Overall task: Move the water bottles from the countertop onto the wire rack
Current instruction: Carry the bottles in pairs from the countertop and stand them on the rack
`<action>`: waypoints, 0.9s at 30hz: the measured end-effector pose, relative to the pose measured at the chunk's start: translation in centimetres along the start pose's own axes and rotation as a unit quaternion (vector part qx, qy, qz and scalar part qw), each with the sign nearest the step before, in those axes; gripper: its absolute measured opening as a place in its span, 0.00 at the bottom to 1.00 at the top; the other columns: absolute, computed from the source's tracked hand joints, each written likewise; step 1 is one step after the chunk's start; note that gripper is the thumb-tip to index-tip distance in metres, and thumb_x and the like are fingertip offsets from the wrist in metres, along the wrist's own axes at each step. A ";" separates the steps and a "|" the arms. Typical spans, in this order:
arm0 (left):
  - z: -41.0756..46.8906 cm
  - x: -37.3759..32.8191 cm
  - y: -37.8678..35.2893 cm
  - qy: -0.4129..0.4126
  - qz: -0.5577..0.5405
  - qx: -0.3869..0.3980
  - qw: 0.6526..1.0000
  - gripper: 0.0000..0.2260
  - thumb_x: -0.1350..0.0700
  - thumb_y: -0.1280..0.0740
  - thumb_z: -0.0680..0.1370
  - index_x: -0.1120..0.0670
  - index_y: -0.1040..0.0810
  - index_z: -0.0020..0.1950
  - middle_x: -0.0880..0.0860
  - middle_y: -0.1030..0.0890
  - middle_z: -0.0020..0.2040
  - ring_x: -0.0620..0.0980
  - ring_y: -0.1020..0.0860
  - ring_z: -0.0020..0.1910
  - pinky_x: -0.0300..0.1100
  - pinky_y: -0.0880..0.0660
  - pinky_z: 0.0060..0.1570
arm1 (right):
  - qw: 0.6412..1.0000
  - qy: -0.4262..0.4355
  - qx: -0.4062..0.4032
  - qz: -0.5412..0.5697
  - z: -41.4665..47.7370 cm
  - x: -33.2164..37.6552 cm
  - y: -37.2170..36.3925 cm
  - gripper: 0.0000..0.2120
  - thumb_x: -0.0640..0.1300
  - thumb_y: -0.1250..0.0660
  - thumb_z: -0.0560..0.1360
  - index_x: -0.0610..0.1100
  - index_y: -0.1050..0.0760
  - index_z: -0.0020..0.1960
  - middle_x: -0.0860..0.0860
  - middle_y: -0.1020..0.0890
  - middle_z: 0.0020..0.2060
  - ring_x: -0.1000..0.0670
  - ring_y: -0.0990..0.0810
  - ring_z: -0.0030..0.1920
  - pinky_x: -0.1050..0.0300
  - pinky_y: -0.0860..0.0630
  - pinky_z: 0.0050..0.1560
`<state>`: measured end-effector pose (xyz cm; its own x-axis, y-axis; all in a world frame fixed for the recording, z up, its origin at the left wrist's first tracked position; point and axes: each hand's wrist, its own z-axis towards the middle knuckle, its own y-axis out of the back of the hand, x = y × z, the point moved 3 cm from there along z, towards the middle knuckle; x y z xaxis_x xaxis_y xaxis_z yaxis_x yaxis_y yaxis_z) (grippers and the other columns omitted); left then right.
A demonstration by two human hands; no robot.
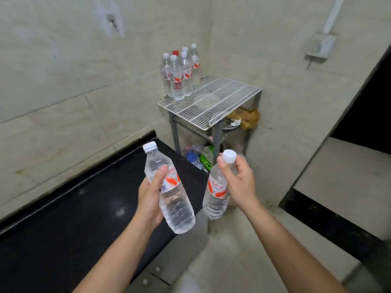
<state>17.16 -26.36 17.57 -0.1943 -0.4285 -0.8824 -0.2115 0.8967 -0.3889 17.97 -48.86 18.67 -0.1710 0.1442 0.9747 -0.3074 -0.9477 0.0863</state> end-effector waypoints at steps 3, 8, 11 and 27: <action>1.1 0.1 -4.2 -0.019 0.070 -0.006 0.997 0.19 0.50 0.21 0.69 0.62 0.18 0.53 0.60 0.14 0.44 0.58 0.16 0.42 0.55 0.19 0.49 | 1.000 0.010 -0.013 -0.011 2.6 -0.1 3.3 0.11 0.66 0.33 0.72 0.62 0.20 0.46 0.50 0.18 0.48 0.56 0.19 0.50 0.46 0.22 0.58; 5.5 -1.2 -10.2 -0.121 0.177 -0.004 0.977 0.21 0.49 0.24 0.63 0.56 0.17 0.53 0.56 0.13 0.48 0.54 0.15 0.46 0.50 0.19 0.48 | 0.997 0.057 -0.012 -0.045 8.6 0.0 6.4 0.09 0.65 0.36 0.76 0.63 0.23 0.50 0.52 0.18 0.51 0.56 0.19 0.54 0.52 0.23 0.58; 9.1 -2.4 -13.8 -0.170 0.197 0.029 0.965 0.24 0.51 0.25 0.62 0.58 0.20 0.56 0.54 0.14 0.47 0.49 0.15 0.44 0.47 0.19 0.44 | 0.994 0.089 -0.032 -0.053 13.2 0.7 7.9 0.07 0.62 0.36 0.77 0.62 0.24 0.51 0.51 0.17 0.52 0.55 0.19 0.54 0.58 0.25 0.56; 30.4 -11.5 -27.2 -0.286 0.234 0.018 0.929 0.15 0.49 0.21 0.69 0.46 0.18 0.53 0.45 0.14 0.48 0.39 0.16 0.47 0.40 0.19 0.49 | 0.955 0.237 0.004 -0.176 42.7 4.9 6.4 0.15 0.55 0.33 0.79 0.43 0.22 0.53 0.55 0.28 0.46 0.62 0.28 0.47 0.75 0.34 0.52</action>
<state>54.24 -42.51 30.23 0.2860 0.1300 -0.9494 -0.1975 0.9775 0.0743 55.14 -66.34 32.77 -0.4644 0.5652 0.6818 -0.4177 -0.8186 0.3941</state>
